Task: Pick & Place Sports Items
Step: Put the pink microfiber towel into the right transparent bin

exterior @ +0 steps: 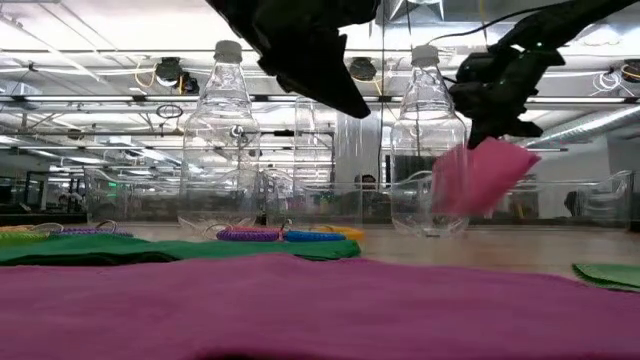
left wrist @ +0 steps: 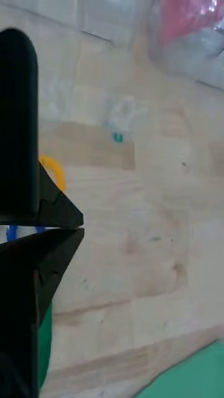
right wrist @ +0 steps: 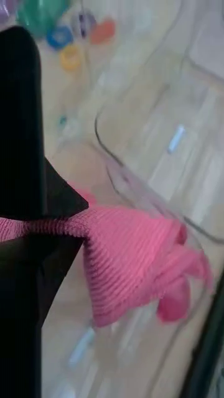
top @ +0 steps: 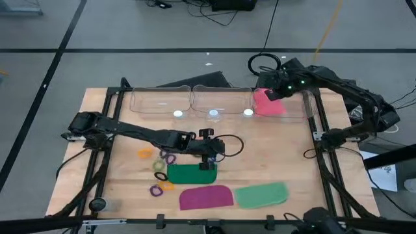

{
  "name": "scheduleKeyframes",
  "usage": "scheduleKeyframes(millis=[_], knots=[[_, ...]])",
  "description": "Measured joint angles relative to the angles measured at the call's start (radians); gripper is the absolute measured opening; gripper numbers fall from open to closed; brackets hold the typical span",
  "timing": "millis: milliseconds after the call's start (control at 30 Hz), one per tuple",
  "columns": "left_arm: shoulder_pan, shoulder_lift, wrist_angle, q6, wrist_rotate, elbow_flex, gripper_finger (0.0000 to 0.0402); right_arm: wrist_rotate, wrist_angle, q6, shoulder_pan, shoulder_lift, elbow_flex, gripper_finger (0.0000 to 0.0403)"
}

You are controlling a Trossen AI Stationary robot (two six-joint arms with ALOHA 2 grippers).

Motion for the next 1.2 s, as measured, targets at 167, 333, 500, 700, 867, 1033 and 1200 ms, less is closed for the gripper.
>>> scheduleKeyframes(millis=[167,333,500,700,867,1033,1200], knots=[[-0.001,0.0,0.0,0.0,0.0,0.0,0.0019,0.024,-0.041,-0.001,0.002,0.0,-0.007,0.0],[-0.001,0.0,0.0,-0.001,0.0,0.0,0.0019,0.148,-0.024,-0.003,0.003,0.0,-0.08,0.0],[-0.001,0.0,0.0,-0.003,0.0,0.0,0.0019,0.222,0.049,-0.011,-0.002,0.0,-0.19,0.0],[-0.001,0.0,0.0,-0.007,0.003,0.0,0.0019,0.304,0.143,-0.017,-0.012,0.0,-0.286,0.0],[-0.001,0.0,0.0,-0.008,0.017,0.0,0.0019,0.321,0.152,-0.016,-0.035,-0.006,-0.3,0.0],[-0.001,0.0,0.0,-0.009,0.017,0.0,0.0019,0.287,0.234,0.008,-0.043,-0.048,-0.3,0.0],[-0.001,0.0,0.0,-0.012,0.018,0.0,0.0019,0.208,0.332,0.047,-0.043,-0.101,-0.3,0.0]])
